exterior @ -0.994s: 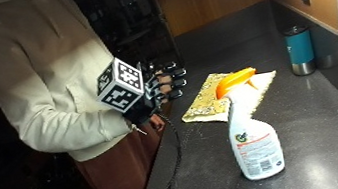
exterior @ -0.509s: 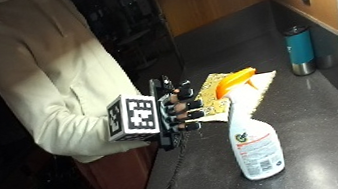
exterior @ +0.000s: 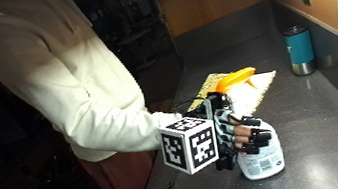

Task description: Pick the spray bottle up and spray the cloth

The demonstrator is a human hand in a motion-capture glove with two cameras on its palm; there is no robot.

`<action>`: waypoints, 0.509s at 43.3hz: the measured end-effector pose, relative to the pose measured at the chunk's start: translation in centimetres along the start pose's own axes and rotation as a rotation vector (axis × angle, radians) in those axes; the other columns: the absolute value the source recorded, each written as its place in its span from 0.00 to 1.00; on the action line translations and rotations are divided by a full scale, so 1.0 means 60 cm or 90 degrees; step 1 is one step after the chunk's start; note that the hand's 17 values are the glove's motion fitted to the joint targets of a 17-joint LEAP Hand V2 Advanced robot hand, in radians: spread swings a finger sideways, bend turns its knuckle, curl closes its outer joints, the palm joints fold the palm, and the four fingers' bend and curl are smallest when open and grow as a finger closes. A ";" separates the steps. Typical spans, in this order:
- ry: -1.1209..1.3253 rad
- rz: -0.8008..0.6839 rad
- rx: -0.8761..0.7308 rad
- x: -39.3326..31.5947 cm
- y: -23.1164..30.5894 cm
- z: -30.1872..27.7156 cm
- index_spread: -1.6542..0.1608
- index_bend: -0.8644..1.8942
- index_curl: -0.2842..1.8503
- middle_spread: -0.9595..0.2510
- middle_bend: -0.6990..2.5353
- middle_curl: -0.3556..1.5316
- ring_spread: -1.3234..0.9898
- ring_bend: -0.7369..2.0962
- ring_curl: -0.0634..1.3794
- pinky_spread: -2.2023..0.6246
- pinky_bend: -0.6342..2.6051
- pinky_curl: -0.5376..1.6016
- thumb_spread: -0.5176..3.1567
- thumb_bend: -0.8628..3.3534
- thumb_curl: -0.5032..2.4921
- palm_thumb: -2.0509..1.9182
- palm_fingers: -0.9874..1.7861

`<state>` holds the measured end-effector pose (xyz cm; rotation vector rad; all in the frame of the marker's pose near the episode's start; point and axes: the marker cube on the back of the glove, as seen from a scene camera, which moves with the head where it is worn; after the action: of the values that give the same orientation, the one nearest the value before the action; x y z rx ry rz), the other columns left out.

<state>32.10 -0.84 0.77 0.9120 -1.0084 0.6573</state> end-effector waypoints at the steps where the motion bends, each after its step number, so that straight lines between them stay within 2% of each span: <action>1: -0.003 0.004 0.000 -0.003 -0.005 0.004 0.77 0.36 0.22 0.82 0.29 0.37 0.59 0.41 0.25 0.85 0.32 0.41 0.40 0.20 0.30 0.67 0.40; 8: 0.013 0.040 0.006 -0.026 -0.051 0.017 0.77 0.37 0.23 0.83 0.30 0.37 0.59 0.42 0.25 0.85 0.30 0.40 0.39 0.20 0.30 0.68 0.46; 13: 0.013 0.048 0.013 -0.038 -0.070 0.027 0.77 0.40 0.25 0.79 0.32 0.38 0.57 0.44 0.24 0.84 0.26 0.38 0.39 0.20 0.31 0.69 0.61; 17: 0.033 0.027 -0.019 -0.041 -0.072 0.046 0.79 0.43 0.28 0.74 0.35 0.40 0.54 0.47 0.27 0.81 0.23 0.36 0.37 0.22 0.32 0.73 0.78; 22: 0.093 -0.008 -0.076 -0.065 -0.078 0.070 0.81 0.46 0.32 0.72 0.39 0.43 0.52 0.48 0.31 0.78 0.24 0.37 0.32 0.21 0.35 0.75 0.83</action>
<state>32.57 -6.95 -3.31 0.7546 -0.9006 0.6372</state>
